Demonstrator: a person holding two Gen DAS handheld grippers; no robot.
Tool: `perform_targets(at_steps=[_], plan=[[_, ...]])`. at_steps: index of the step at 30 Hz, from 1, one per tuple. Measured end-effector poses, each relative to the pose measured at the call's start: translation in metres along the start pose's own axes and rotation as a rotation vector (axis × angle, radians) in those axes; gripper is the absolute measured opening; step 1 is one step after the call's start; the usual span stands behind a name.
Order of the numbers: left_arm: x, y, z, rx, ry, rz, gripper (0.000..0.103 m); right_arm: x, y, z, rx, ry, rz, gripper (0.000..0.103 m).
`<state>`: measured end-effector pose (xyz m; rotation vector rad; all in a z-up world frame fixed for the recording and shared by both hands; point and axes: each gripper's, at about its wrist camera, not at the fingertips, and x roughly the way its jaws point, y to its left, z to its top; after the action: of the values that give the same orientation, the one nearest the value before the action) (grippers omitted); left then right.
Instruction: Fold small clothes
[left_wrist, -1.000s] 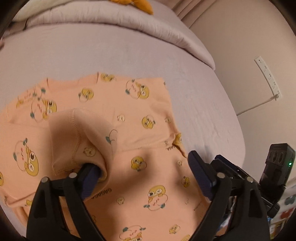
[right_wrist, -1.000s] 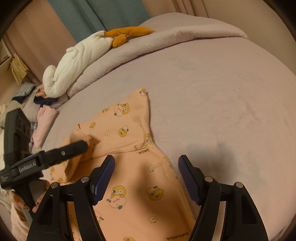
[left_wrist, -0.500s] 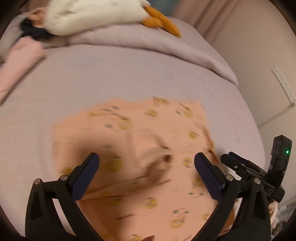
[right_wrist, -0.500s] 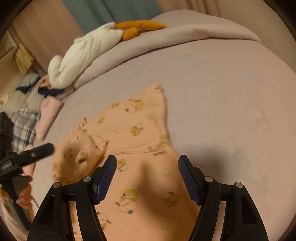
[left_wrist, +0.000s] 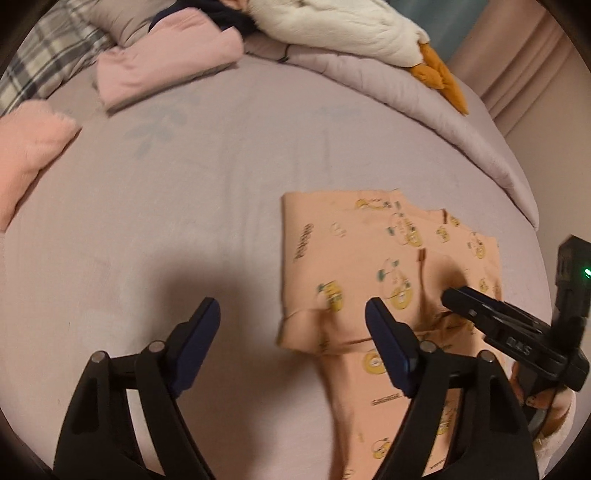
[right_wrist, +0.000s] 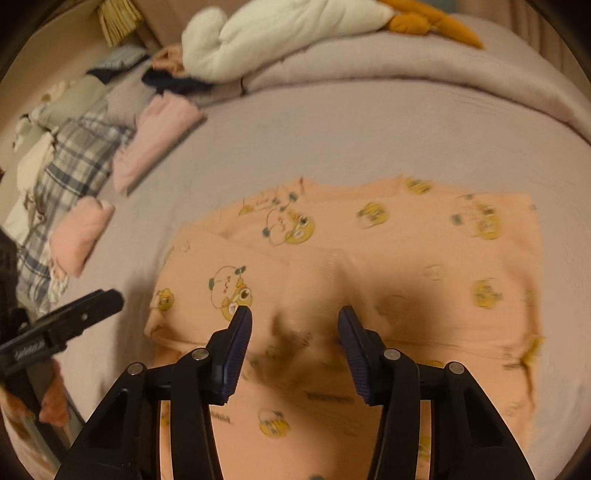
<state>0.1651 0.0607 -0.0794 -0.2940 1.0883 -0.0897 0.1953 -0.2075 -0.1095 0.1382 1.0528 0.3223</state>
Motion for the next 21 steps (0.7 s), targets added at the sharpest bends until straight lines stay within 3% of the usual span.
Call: perform_targets(at_steps=[4, 7, 8, 11, 17, 21], plan=[[0.003, 0.007, -0.006, -0.029, 0.012, 0.001, 0.079, 0.026, 0.001, 0.003, -0.012, 0.051, -0.08, 0.049], [0.001, 0.007, -0.007, -0.033, 0.007, -0.009, 0.079, 0.028, -0.003, 0.002, -0.022, 0.036, -0.117, 0.023], [0.0, 0.006, -0.006, -0.032, 0.005, -0.01, 0.079, 0.023, -0.008, 0.003, -0.016, 0.023, -0.124, 0.009], [-0.001, 0.006, -0.003, -0.025, -0.005, -0.021, 0.079, 0.002, -0.024, 0.009, 0.042, -0.014, -0.018, 0.008], [-0.001, -0.001, 0.006, -0.04, -0.017, -0.054, 0.079, -0.075, -0.077, 0.022, 0.161, -0.188, 0.173, 0.007], [0.003, -0.006, 0.008, -0.033, -0.01, -0.063, 0.079, -0.091, -0.117, 0.017, 0.241, -0.27, 0.231, 0.008]])
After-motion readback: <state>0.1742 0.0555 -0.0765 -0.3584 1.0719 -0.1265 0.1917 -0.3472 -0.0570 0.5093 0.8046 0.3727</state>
